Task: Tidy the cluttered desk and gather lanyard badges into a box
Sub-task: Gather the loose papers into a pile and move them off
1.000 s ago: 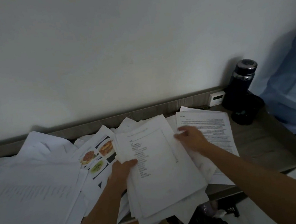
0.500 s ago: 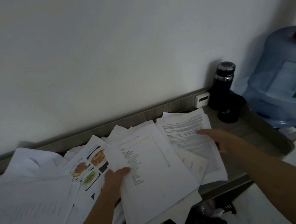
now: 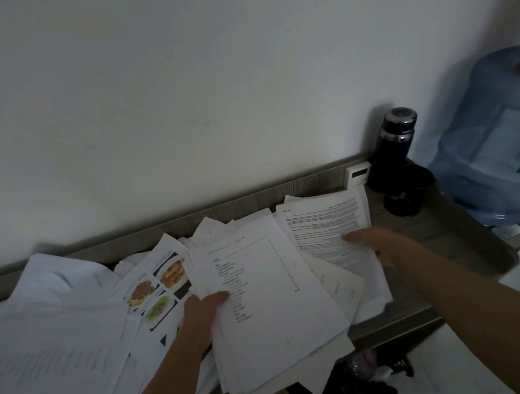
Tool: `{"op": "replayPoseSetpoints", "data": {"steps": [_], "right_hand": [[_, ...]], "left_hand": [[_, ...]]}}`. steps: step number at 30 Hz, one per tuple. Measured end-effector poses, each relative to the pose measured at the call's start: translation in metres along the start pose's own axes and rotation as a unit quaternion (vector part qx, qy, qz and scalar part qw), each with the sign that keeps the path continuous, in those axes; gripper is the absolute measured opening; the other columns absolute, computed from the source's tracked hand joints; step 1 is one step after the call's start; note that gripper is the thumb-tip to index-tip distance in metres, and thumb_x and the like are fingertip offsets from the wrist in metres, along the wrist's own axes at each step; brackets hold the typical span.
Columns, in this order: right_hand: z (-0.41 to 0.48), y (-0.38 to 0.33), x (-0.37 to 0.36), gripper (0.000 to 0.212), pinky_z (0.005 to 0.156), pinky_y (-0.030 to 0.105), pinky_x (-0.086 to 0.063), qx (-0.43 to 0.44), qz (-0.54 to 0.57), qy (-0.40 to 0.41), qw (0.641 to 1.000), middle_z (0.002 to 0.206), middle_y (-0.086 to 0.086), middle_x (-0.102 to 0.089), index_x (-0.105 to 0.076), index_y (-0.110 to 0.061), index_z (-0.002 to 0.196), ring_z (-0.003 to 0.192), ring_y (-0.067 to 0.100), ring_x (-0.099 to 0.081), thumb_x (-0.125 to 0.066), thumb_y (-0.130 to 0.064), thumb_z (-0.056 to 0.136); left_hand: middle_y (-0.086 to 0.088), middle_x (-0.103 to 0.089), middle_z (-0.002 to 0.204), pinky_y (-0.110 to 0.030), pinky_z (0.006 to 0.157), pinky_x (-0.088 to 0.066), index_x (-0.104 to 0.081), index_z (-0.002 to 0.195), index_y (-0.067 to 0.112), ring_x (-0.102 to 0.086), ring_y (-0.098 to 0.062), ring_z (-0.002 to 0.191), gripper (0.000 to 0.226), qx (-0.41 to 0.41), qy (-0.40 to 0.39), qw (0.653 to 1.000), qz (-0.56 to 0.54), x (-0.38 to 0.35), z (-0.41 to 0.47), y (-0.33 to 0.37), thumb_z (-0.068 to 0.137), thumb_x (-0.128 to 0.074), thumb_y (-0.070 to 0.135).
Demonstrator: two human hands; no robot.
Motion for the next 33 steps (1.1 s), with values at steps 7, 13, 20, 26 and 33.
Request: {"op": "replayPoseSetpoints", "data": {"steps": [7, 13, 20, 26, 33], "right_hand": [[-0.082, -0.159, 0.013, 0.022, 0.074, 0.04, -0.053, 0.317, -0.288, 0.162, 0.889, 0.091, 0.016, -0.068, -0.069, -0.003, 0.096, 0.084, 0.031, -0.065, -0.065, -0.023, 0.088], [-0.164, -0.241, 0.007, 0.012, 0.047, 0.014, -0.047, 0.471, -0.108, 0.091, 0.871, 0.067, -0.018, -0.063, -0.064, -0.024, 0.078, 0.055, -0.005, -0.06, -0.063, -0.022, 0.09], [-0.078, -0.134, -0.086, 0.036, 0.076, 0.032, -0.05, 0.262, -0.203, -0.06, 0.942, 0.098, 0.011, -0.066, -0.066, 0.0, 0.112, 0.085, 0.02, -0.063, -0.076, -0.019, 0.083], [-0.057, -0.04, -0.171, 0.028, 0.066, 0.022, -0.046, 0.234, -0.308, -0.171, 0.906, 0.093, 0.002, -0.066, -0.066, -0.008, 0.104, 0.076, 0.011, -0.059, -0.061, -0.034, 0.093], [-0.032, -0.015, -0.093, 0.007, 0.059, 0.018, -0.045, 0.128, -0.31, -0.084, 0.938, 0.085, 0.0, -0.056, -0.055, -0.014, 0.09, 0.07, 0.01, -0.055, -0.057, -0.016, 0.096]], "left_hand": [[-0.008, -0.072, 0.09, -0.034, 0.057, -0.056, -0.066, 0.096, 0.009, -0.069, -0.03, 0.082, 0.027, 0.014, 0.002, 1.0, -0.003, 0.002, 0.004, -0.004, 0.073, -0.078, 0.003], [-0.008, -0.073, 0.093, -0.032, 0.056, -0.055, -0.067, 0.096, 0.01, -0.069, -0.029, 0.082, 0.027, 0.011, -0.004, 1.0, -0.009, 0.0, 0.003, -0.002, 0.072, -0.077, 0.002], [-0.005, -0.067, 0.102, -0.039, 0.077, -0.053, -0.062, 0.104, 0.022, -0.063, -0.028, 0.091, 0.034, 0.046, 0.018, 0.995, -0.089, 0.001, -0.001, 0.0, 0.087, -0.061, 0.052], [-0.013, -0.072, 0.107, -0.04, 0.074, -0.058, -0.069, 0.11, 0.014, -0.07, -0.032, 0.094, 0.037, 0.051, -0.042, 0.995, -0.081, -0.006, -0.004, 0.002, 0.08, -0.074, 0.036], [-0.018, -0.065, 0.118, -0.053, 0.096, -0.049, -0.06, 0.125, 0.005, -0.062, -0.035, 0.106, 0.039, 0.047, 0.005, 0.994, -0.1, 0.004, 0.001, -0.002, 0.088, -0.067, 0.007]]}}
Point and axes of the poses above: each hand's wrist, its own z-axis towards the middle knuckle, its own x-axis out of the back of the hand, y = z × x, the point moved 10 cm from there along z, towards the middle knuckle
